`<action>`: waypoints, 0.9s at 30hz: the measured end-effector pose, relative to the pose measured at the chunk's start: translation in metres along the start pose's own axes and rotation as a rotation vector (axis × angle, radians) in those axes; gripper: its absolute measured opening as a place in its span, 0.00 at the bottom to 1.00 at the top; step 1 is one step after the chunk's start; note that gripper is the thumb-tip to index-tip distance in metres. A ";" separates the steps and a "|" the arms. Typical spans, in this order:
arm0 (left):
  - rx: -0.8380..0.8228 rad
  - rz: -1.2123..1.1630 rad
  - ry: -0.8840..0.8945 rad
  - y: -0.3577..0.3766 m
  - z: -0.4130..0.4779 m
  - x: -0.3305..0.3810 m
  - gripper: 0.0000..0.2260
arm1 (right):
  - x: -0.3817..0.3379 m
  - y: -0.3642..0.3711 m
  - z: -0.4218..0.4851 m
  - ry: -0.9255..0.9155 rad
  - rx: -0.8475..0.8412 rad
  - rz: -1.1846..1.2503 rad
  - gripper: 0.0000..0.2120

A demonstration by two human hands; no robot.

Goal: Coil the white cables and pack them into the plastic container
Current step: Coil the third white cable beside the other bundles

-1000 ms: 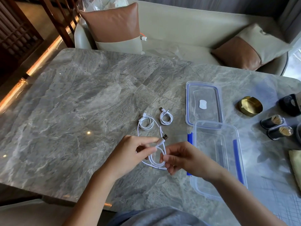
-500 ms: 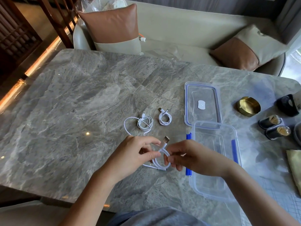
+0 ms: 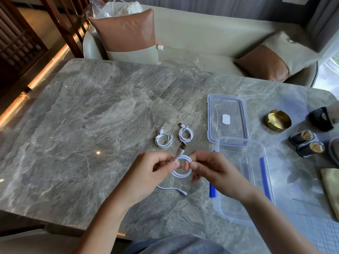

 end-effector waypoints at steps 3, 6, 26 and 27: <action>0.026 -0.216 -0.061 0.001 0.001 -0.006 0.11 | -0.003 0.000 0.002 -0.014 0.067 0.063 0.08; 0.150 -0.441 -0.148 -0.002 -0.001 -0.017 0.09 | -0.004 -0.006 0.009 -0.006 0.201 0.130 0.07; 0.143 -0.637 -0.202 0.005 -0.007 -0.030 0.09 | 0.046 0.039 -0.032 0.339 0.360 0.908 0.16; 0.125 -0.614 -0.204 0.006 -0.006 -0.031 0.09 | 0.044 0.033 -0.031 0.315 0.386 0.821 0.16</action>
Point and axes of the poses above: each hand's wrist, its own z-axis towards the middle knuckle, its own y-axis out of the palm, x = y × z, the point moved 9 cm from there along z, towards the middle knuckle, and after that the axes turned 3 degrees about -z, right-handed, at the moved point
